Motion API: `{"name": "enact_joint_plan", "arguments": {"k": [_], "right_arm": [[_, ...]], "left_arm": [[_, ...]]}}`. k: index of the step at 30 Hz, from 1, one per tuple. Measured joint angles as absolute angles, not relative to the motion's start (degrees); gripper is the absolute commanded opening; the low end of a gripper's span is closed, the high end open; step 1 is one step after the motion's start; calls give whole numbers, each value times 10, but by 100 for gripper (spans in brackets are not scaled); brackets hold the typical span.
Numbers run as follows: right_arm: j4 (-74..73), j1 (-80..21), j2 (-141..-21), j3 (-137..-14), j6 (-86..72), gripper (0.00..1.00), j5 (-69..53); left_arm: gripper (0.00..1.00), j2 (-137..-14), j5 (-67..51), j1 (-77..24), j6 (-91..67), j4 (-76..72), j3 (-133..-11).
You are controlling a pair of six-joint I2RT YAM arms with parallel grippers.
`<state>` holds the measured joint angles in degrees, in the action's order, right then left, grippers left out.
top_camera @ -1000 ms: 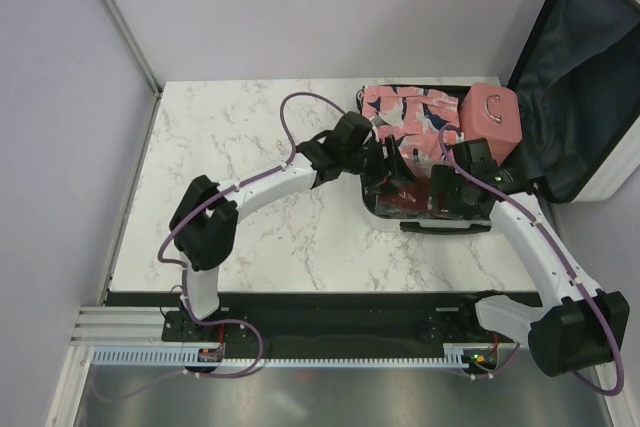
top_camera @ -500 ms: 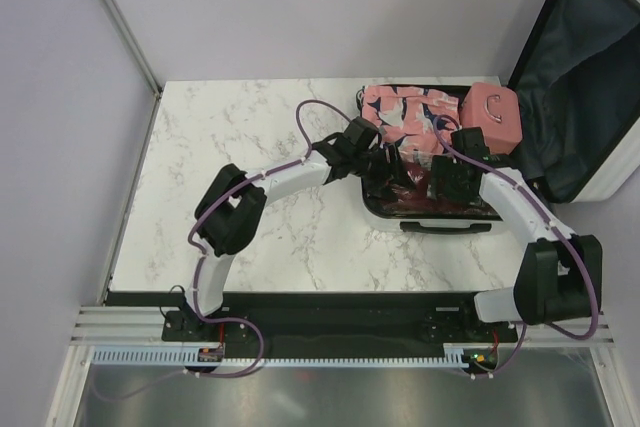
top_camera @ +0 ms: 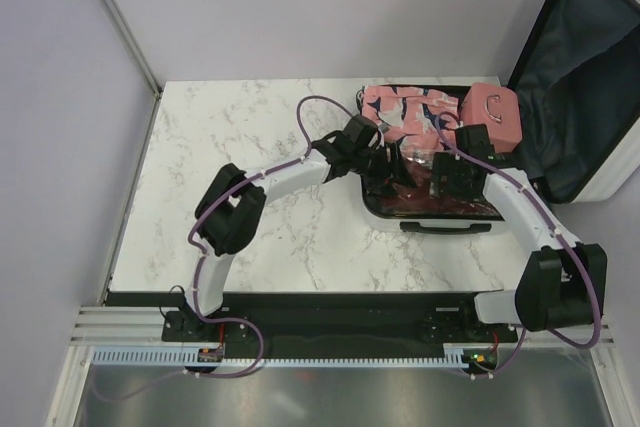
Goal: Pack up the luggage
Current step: Place the clothes in the luggage, then close the luggage at the center of the board.
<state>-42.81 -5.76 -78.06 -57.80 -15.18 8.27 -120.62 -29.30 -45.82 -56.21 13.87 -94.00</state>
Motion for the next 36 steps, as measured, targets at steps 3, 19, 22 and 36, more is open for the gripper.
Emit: {"name": "enact_joint_plan", "arguments": {"k": [3,19,22,36], "right_arm": [[-454,-57,-755,-602,-142,98,85],[-528,-56,-715,-808,-110,98,157],[-516,-56,-722,-868,-101,98,186],[-290,-56,-719,-964,73,98,378]], "left_arm": [[71,-1193,-295,-458,-540,143,-945],[72,-1076,-243,-451,-425,178,-1008],[72,-1075,-220,-435,-408,186,-1008],[72,-1033,-161,-293,-394,182,-924]]}}
